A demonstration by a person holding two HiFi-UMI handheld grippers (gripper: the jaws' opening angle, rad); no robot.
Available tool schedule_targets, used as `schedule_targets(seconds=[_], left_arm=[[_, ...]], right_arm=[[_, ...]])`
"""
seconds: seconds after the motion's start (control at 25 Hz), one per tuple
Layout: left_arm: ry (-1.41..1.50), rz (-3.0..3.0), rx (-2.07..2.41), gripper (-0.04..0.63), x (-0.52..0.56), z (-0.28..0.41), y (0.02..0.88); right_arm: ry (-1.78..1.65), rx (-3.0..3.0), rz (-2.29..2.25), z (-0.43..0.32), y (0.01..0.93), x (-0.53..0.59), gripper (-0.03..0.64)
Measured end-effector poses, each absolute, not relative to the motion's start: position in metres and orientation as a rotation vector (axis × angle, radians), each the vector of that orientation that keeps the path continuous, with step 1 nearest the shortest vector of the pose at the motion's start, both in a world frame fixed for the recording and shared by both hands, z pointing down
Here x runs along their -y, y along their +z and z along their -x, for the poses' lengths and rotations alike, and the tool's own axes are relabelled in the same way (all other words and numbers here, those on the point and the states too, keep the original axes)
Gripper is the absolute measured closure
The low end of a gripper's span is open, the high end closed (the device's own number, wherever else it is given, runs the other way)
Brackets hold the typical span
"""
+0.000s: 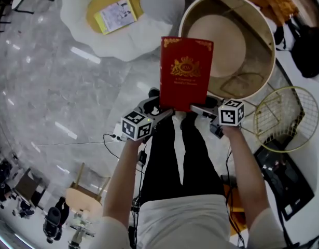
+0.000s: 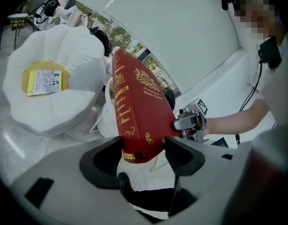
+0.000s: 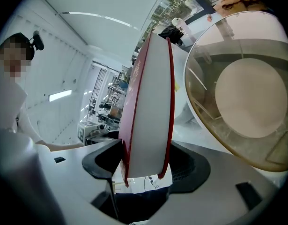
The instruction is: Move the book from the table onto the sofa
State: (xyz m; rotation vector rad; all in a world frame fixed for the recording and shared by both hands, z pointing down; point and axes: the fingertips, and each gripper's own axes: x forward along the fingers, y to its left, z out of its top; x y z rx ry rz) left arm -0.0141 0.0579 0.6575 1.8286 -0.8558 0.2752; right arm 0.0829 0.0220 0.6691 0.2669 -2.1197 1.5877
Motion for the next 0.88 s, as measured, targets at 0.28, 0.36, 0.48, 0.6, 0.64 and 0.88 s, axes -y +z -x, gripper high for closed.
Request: schedule_targets(seconds=[0.28, 0.36, 0.48, 0.6, 0.64, 0.88], left_arm=[[0.234, -1.815, 0.904, 0.305, -0.045, 0.092, 0.654], [0.234, -1.818, 0.921, 0.305, -0.044, 0.095, 0.649], [0.236, -1.827, 0.946, 0.305, -0.044, 0.094, 0.642], [0.240, -1.831, 0.971, 0.305, -0.043, 0.102, 0.637], [0.240, -1.829, 0.978, 0.305, -0.042, 0.108, 0.638], [0.190, -1.785, 1.020, 0.305, -0.027, 0.159, 0.651]], right_arm=[[1.543, 2.105, -0.198, -0.003, 0.666, -0.004, 0.296], [1.534, 2.113, -0.180, 0.000, 0.662, -0.002, 0.296], [1.523, 2.130, -0.159, 0.000, 0.655, 0.000, 0.296], [1.510, 2.141, -0.137, 0.008, 0.651, 0.001, 0.296], [1.507, 2.139, -0.130, 0.015, 0.652, 0.003, 0.296], [1.479, 2.106, -0.084, 0.068, 0.666, 0.022, 0.296]])
